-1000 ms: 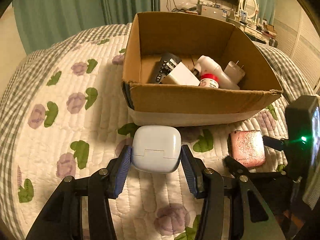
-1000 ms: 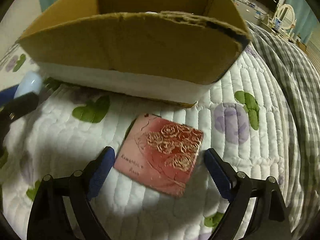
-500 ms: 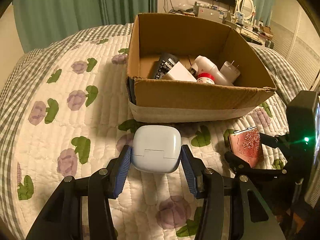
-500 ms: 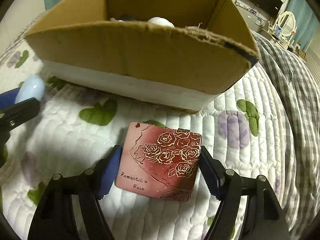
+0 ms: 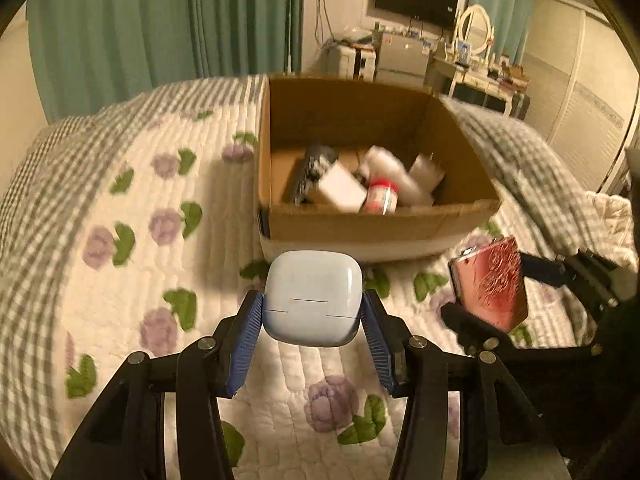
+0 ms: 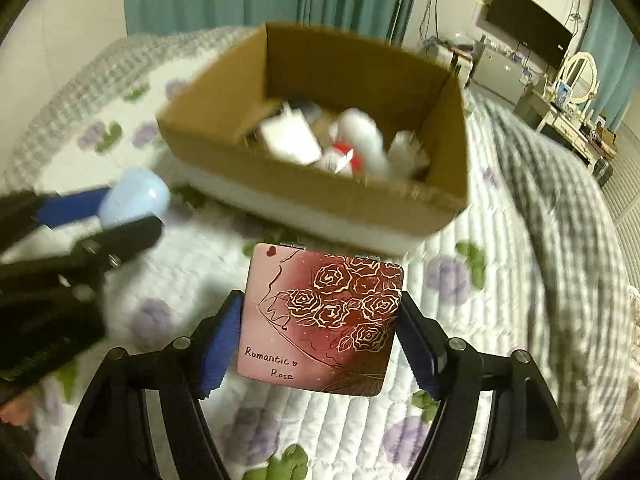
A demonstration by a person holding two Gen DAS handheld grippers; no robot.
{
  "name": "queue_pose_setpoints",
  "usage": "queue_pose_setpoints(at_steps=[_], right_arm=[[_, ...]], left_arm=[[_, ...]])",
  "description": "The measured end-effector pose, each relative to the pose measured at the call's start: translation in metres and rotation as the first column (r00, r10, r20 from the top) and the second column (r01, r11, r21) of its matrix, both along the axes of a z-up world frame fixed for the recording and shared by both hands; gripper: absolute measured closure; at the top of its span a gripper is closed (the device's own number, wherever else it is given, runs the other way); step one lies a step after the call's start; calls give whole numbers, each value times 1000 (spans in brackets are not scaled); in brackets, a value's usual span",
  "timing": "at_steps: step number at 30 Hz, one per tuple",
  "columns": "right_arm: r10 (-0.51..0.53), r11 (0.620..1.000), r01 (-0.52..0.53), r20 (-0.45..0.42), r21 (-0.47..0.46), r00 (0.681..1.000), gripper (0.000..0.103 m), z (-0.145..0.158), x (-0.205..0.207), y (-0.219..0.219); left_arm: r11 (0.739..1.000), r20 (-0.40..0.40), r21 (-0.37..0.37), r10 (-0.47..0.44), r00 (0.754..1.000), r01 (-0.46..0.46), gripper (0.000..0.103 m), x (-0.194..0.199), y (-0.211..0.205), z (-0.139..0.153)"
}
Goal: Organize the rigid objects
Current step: 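Lower the earbud case and pink card case into the box and release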
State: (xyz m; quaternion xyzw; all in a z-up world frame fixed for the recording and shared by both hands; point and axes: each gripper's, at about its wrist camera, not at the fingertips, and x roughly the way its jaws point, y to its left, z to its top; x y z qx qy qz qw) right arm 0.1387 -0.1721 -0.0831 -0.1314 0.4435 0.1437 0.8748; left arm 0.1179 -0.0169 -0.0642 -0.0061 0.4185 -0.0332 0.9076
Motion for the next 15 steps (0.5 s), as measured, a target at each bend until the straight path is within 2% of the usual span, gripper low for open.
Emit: queue_pose_setpoints(at_steps=[3, 7, 9, 12, 15], right_arm=[[9, 1000, -10, 50, 11, 999, 30, 34, 5, 3], [0, 1000, -3, 123, 28, 992, 29, 82, 19, 4], [-5, 1000, 1, 144, 30, 990, 29, 95, 32, 4], [-26, 998, 16, 184, 54, 983, 29, 112, 53, -1], [-55, 994, 36, 189, 100, 980, 29, 120, 79, -10]], left_arm=[[999, 60, -38, 0, 998, 2, 52, 2, 6, 35], [1000, 122, 13, -18, 992, 17, 52, 19, 3, 69], [1000, 136, 19, -20, 991, 18, 52, 35, 1, 79], [999, 142, 46, -26, 990, 20, 52, 61, -5, 81], [997, 126, 75, -42, 991, 32, 52, 88, -15, 70]])
